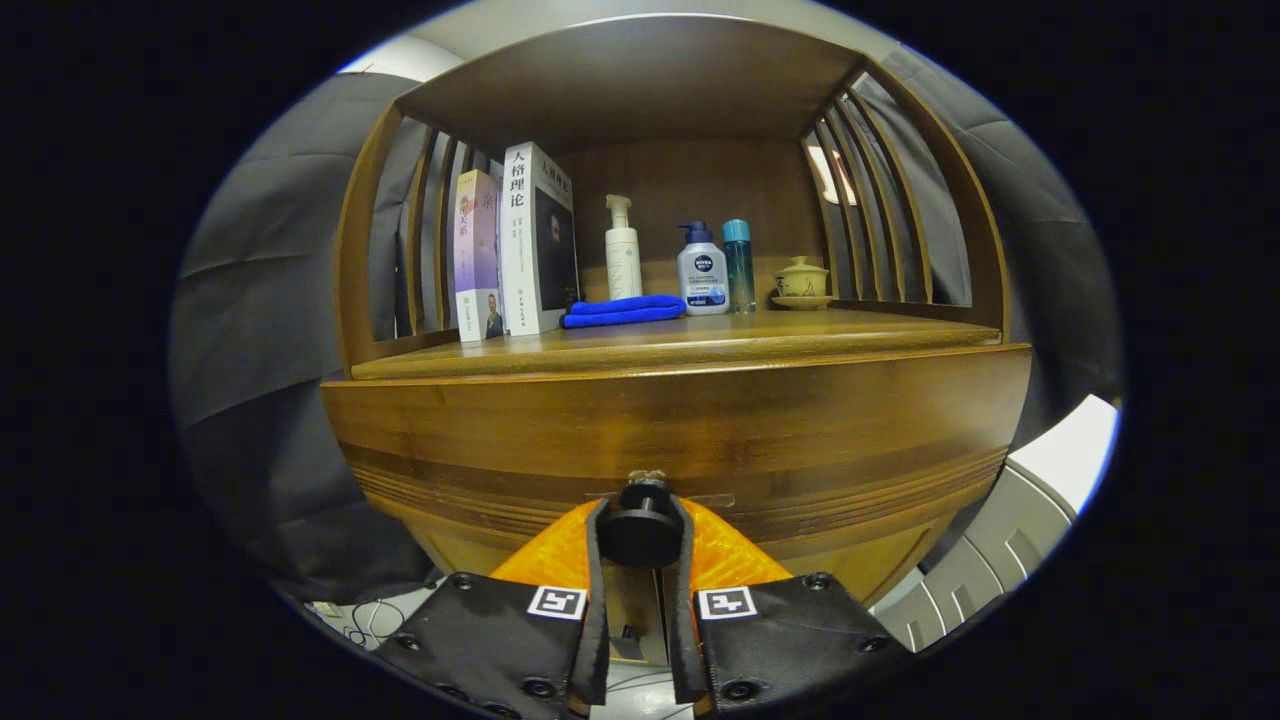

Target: Pull open the drawer, take out the items inside it, and place them on the countertop above the cabinet.

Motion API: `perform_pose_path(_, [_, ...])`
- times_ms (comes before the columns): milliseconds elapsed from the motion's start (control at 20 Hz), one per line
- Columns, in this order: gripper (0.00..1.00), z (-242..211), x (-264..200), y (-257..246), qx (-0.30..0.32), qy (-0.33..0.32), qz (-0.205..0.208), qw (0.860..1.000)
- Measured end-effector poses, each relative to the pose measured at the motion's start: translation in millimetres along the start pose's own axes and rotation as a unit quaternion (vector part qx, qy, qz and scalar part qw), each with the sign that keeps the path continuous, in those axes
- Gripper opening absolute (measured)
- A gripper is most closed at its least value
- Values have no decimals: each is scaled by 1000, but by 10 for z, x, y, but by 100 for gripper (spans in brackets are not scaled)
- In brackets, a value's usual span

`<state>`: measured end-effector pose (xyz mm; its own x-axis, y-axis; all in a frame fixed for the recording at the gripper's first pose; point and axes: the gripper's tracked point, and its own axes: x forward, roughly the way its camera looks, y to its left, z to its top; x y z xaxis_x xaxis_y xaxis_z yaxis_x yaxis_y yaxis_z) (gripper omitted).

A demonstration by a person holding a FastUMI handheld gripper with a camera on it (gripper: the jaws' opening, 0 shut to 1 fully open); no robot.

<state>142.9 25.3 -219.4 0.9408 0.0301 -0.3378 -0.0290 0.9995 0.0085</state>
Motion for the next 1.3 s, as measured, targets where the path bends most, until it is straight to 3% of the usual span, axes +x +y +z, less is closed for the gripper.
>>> perform_pose_path(1300, [27,-386,-1247,148,-10,23,52,998])
